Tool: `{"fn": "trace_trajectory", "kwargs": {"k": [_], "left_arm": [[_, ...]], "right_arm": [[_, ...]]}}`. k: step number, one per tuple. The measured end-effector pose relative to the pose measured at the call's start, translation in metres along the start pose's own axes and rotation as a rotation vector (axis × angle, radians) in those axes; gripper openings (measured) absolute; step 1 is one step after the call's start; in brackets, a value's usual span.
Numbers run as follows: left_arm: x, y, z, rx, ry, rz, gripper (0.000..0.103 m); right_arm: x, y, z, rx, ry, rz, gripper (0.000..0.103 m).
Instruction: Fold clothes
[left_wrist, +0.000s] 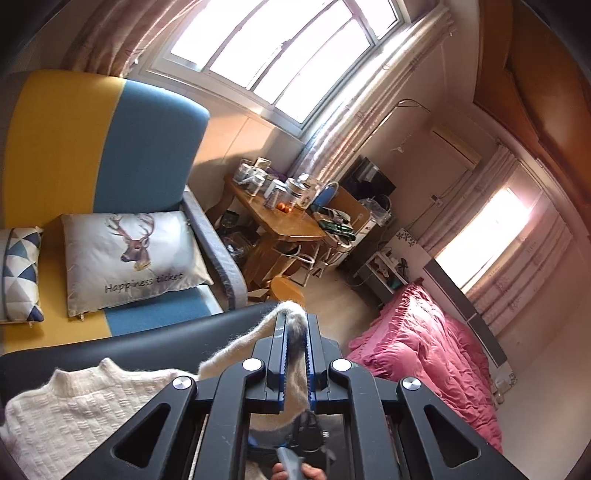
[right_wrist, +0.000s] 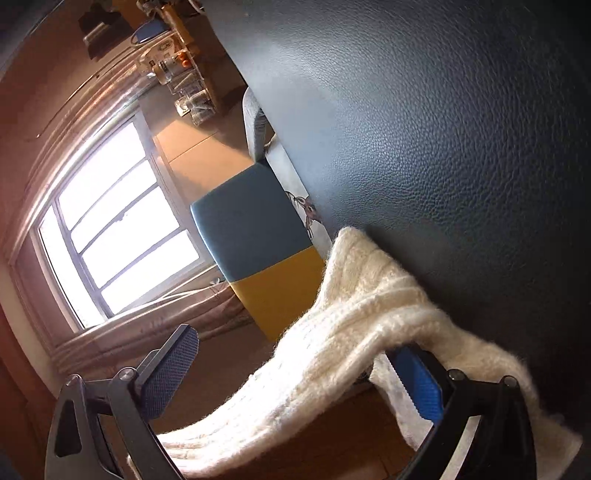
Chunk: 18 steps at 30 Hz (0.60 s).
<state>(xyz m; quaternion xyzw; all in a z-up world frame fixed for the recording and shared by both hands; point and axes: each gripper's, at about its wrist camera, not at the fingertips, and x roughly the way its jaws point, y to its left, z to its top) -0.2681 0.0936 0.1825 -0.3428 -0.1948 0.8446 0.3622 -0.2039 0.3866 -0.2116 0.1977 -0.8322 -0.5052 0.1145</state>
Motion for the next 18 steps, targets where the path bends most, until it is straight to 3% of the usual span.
{"fn": "trace_trajectory", "kwargs": {"k": [7,16,18], "left_arm": [[-0.023,0.093,-0.028,-0.075,0.056,0.171,0.007],[-0.029,0.234,-0.118,-0.256,0.201,0.405,0.007],[-0.026,0.260,-0.140,-0.312,0.236,0.428,0.007]], "right_arm": [[-0.006,0.002,0.002,-0.085,0.031,-0.069,0.103],[0.011,0.018,-0.023,-0.336,0.131,-0.219,0.103],[0.015,0.019,-0.029,-0.378,0.146,-0.253,0.103]]}}
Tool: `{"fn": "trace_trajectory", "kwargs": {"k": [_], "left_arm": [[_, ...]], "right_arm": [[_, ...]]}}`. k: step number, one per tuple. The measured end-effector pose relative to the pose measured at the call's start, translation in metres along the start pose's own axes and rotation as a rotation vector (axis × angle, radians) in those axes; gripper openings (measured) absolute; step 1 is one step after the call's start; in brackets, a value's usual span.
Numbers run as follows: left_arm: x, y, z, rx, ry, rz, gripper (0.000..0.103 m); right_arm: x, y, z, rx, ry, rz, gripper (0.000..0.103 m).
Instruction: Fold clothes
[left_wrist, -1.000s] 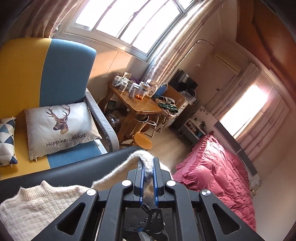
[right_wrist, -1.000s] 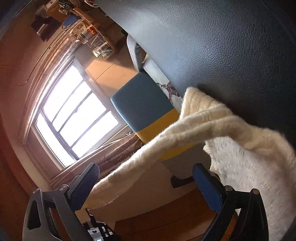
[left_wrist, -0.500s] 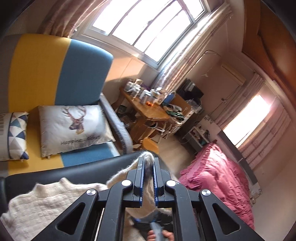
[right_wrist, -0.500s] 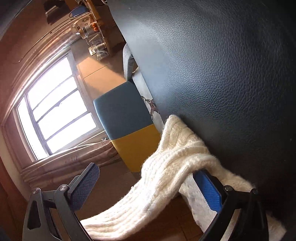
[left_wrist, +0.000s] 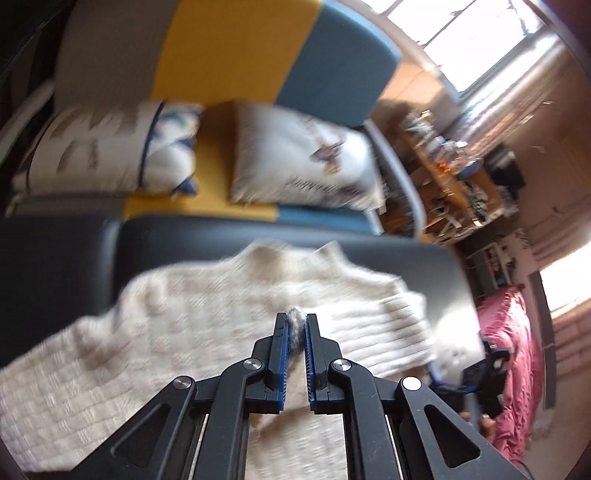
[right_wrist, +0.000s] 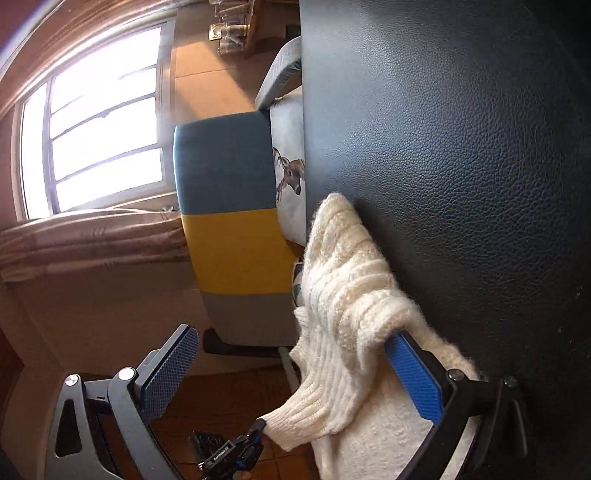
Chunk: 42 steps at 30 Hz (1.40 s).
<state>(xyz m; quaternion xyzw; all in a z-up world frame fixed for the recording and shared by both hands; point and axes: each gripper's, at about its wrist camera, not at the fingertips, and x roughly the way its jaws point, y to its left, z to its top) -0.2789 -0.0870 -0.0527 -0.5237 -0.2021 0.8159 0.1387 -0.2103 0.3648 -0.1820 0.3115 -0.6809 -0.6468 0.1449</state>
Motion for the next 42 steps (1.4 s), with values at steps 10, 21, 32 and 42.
{"fn": "trace_trajectory", "kwargs": {"k": [10,21,32,42], "left_arm": [[0.028,0.082,-0.025,-0.261,0.055,-0.098,0.036],[0.044,0.038,-0.037,-0.045,-0.015,0.036,0.006],[0.005,0.055,-0.047,-0.087,-0.139,0.110,0.005],[0.021,0.071,-0.054,-0.121,-0.019,0.234,0.017]], "right_arm": [[0.015,0.008,-0.006,-0.107,0.038,-0.129,0.103],[0.035,0.021,-0.009,-0.274,0.085,-0.271,0.063],[0.035,0.030,-0.032,-0.535,0.167,-0.444,0.021],[0.032,0.017,-0.030,-0.494,0.217,-0.407,0.027]]}}
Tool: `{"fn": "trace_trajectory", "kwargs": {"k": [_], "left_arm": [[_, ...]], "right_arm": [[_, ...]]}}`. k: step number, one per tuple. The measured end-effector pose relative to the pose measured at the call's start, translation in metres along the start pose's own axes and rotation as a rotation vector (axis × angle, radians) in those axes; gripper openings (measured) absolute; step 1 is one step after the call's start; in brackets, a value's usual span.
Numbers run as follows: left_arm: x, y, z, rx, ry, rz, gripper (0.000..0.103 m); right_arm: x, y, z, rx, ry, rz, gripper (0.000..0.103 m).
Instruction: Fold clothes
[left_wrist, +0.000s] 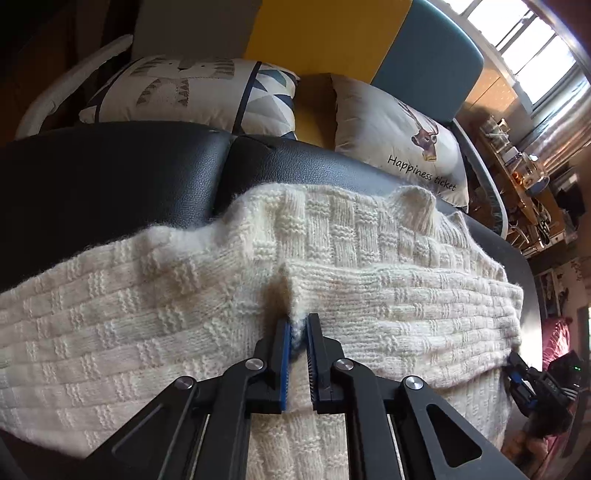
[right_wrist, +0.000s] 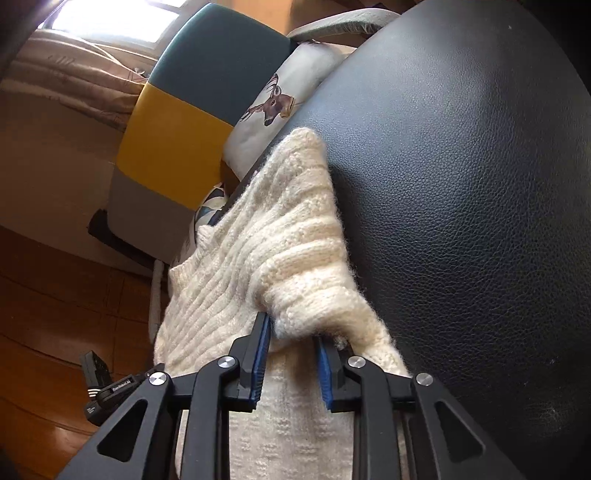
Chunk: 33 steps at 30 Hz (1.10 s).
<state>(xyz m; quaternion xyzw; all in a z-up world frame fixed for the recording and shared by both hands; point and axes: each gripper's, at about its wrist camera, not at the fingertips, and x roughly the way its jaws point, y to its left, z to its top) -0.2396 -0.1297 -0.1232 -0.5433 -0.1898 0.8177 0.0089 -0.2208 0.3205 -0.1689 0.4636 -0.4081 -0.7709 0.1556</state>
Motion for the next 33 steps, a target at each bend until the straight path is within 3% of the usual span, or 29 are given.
{"fn": "trace_trajectory", "kwargs": {"k": [2,5,7,9,13,16,21,25,31,32,33], "left_arm": [[-0.013,0.001,0.000,0.013,0.000,0.059,0.024],[-0.045,-0.011,0.001,0.105,-0.083,0.173,0.029],[-0.066,-0.039,0.003,0.205,-0.148,0.114,0.035],[-0.076,-0.084,0.005,0.324,-0.159,-0.014,0.049],[-0.055,-0.196,0.009,0.579,-0.071,-0.227,0.055],[-0.019,-0.273,0.012,0.711,0.015,-0.300,0.055],[0.049,-0.360,0.011,0.858,0.172,-0.353,0.055],[0.094,-0.393,0.012,0.974,0.261,-0.300,0.055],[0.129,-0.395,0.018,0.963,0.370,-0.273,0.055],[0.132,-0.394,0.017,0.953,0.372,-0.276,0.052],[0.133,-0.394,0.014,0.945,0.373,-0.282,0.040]], "right_arm": [[-0.006,-0.007,0.000,0.069,-0.007,0.082,0.034],[-0.015,-0.028,0.000,0.252,-0.032,0.216,0.046],[-0.020,-0.038,-0.002,0.318,-0.066,0.253,0.048],[-0.021,-0.039,-0.003,0.317,-0.087,0.249,0.049],[-0.018,-0.025,-0.003,0.206,-0.065,0.169,0.048],[-0.012,-0.011,-0.004,0.111,-0.018,0.102,0.048],[-0.009,-0.008,-0.007,0.040,0.013,0.100,0.048],[-0.011,-0.011,-0.010,0.008,0.038,0.120,0.048],[-0.014,-0.014,-0.012,-0.003,0.049,0.134,0.048],[-0.016,-0.016,-0.013,0.007,0.047,0.135,0.048],[-0.016,-0.017,-0.012,0.019,0.043,0.138,0.048]]}}
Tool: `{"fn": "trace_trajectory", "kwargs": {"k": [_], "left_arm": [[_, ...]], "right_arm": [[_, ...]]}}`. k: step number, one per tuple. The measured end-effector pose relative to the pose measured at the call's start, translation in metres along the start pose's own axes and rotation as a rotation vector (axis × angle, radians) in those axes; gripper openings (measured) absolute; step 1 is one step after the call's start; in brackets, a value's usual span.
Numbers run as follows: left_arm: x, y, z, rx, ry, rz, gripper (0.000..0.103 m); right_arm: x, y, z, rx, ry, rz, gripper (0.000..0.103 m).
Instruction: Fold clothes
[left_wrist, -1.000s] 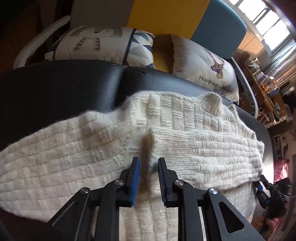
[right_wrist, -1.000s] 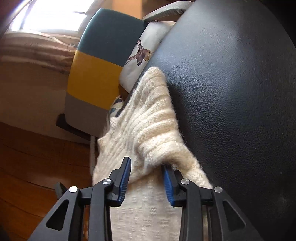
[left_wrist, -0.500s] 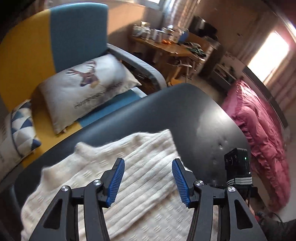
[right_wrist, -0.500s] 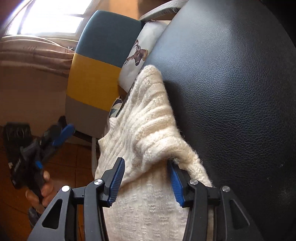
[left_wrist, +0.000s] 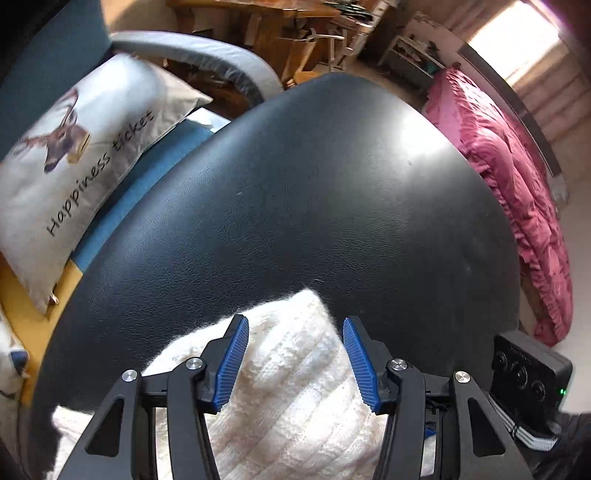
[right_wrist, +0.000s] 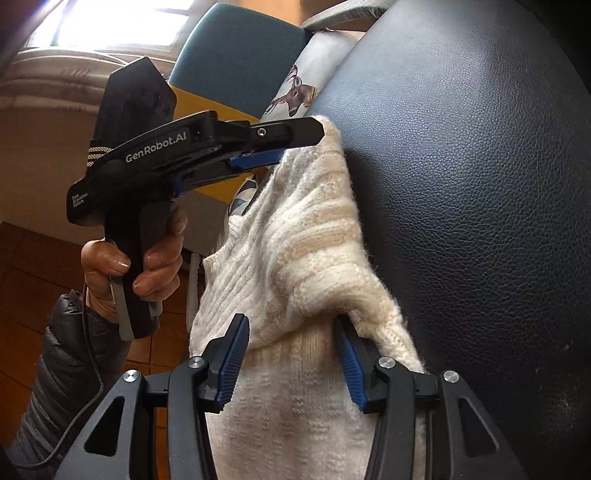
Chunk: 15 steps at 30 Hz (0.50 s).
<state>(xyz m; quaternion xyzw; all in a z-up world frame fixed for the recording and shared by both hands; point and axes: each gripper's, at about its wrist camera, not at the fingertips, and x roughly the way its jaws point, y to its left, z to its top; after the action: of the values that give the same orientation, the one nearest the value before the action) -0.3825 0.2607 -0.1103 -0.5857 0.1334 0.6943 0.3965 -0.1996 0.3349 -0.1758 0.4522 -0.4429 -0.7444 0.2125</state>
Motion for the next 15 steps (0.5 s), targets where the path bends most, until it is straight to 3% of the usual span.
{"fn": "trace_trajectory", "kwargs": {"k": [2,4,7,10,15], "left_arm": [[0.003,-0.004,-0.003,0.008,-0.015,-0.004,0.017],[-0.002,-0.009,-0.009,0.032,-0.070,-0.006,0.011],[-0.020,-0.005,-0.016,0.000,-0.214,-0.055,0.009],[-0.022,0.010,-0.021,-0.061,-0.252,-0.027,0.009],[-0.009,0.016,-0.015,-0.086,-0.243,0.014,0.010]], "right_arm": [[-0.001,-0.001,-0.001,0.009,-0.014,0.000,0.048],[-0.003,0.001,-0.002,0.001,-0.040,-0.006,0.048],[-0.017,0.017,-0.005,-0.134,-0.200,-0.051,0.048],[-0.006,0.023,-0.008,-0.215,-0.198,-0.150,0.049],[0.004,0.040,-0.016,-0.321,-0.198,-0.378,0.039]]}}
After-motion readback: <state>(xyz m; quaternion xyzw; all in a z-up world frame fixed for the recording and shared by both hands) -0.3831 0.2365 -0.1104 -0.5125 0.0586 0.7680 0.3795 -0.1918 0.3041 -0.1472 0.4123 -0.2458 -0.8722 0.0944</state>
